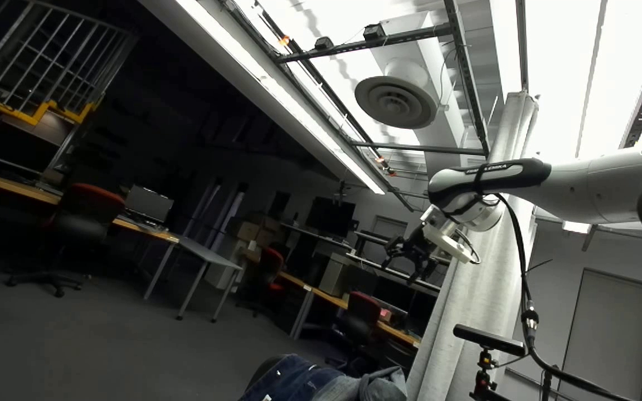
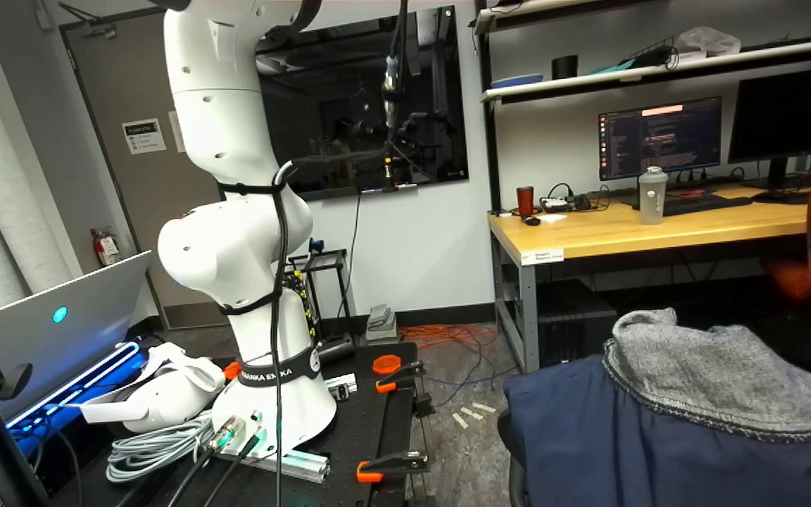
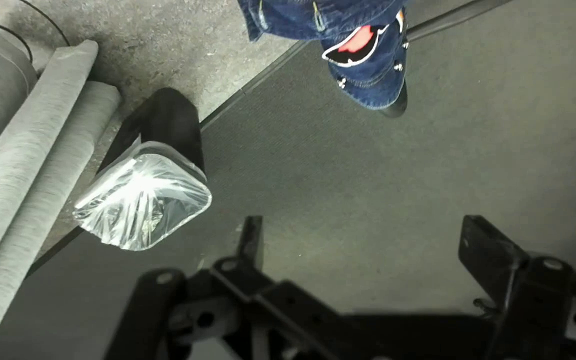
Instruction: Hang the coat on the backrest of the chair
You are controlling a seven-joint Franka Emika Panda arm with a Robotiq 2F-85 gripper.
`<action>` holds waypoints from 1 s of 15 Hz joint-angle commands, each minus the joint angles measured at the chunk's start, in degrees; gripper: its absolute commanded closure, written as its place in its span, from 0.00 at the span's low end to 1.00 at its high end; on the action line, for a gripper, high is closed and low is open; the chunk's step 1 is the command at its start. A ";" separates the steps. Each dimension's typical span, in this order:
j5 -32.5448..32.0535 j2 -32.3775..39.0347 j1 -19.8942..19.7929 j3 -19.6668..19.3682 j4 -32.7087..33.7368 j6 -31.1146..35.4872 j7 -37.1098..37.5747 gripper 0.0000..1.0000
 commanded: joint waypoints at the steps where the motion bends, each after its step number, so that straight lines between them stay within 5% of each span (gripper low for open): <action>1: -4.87 -7.04 2.46 3.82 -14.07 5.30 -1.55 0.00; 8: -5.56 -15.68 6.58 10.33 -35.15 9.87 -2.96 0.00; 15: -8.86 -20.38 9.55 15.10 -47.63 20.20 -3.44 0.00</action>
